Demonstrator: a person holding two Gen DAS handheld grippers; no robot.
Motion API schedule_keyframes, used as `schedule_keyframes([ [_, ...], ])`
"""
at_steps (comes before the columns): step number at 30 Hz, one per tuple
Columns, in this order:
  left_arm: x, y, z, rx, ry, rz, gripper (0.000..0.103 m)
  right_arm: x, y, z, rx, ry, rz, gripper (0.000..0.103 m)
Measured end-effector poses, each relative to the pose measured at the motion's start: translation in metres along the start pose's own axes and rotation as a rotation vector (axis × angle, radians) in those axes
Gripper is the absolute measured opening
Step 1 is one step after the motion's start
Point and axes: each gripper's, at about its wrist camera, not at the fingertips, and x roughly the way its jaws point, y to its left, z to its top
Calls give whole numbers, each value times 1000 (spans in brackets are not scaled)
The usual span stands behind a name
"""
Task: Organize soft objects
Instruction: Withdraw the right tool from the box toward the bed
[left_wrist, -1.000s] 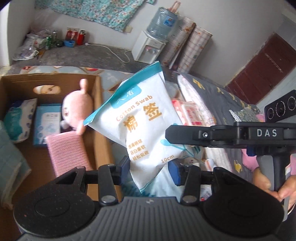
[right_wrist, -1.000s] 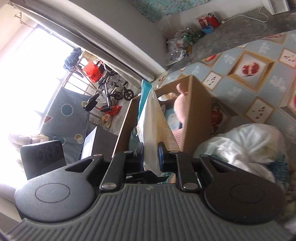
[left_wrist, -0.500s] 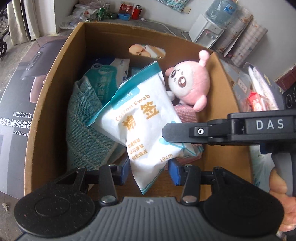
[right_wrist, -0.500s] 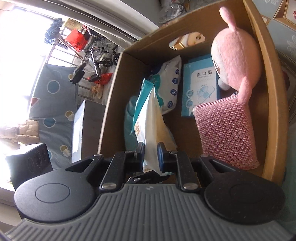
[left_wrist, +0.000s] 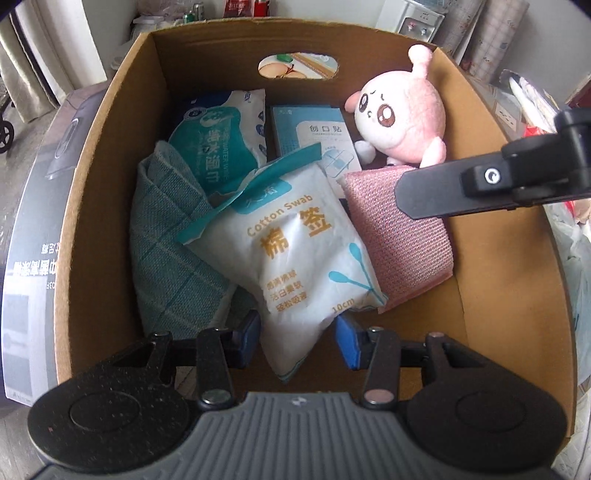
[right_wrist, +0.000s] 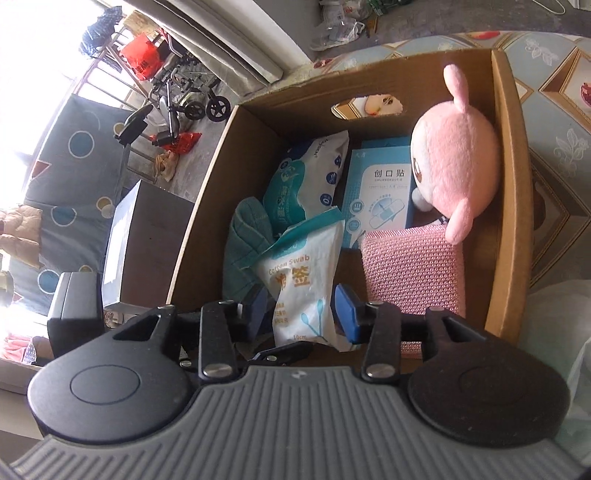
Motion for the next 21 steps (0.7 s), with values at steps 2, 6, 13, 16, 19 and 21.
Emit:
schedule_keyframes([
  [2, -1, -4, 1, 18, -6, 9, 52, -8, -1, -1, -8, -14, 0, 41],
  [6, 9, -17, 9, 45, 17, 27, 56, -22, -3, -6, -21, -39, 1, 42],
  [13, -17, -24, 10, 41, -55, 35, 66, -54, -12, -22, -34, -97, 11, 44],
  [16, -35, -24, 7, 40, -119, 30, 65, -73, -17, -30, -46, -138, 20, 44],
  [19, -37, -27, 9, 40, -140, 51, 61, -89, -23, -43, -39, -174, 36, 44],
  [21, -28, -28, 12, 21, -122, 72, 54, -97, -26, -52, -36, -186, 49, 44],
])
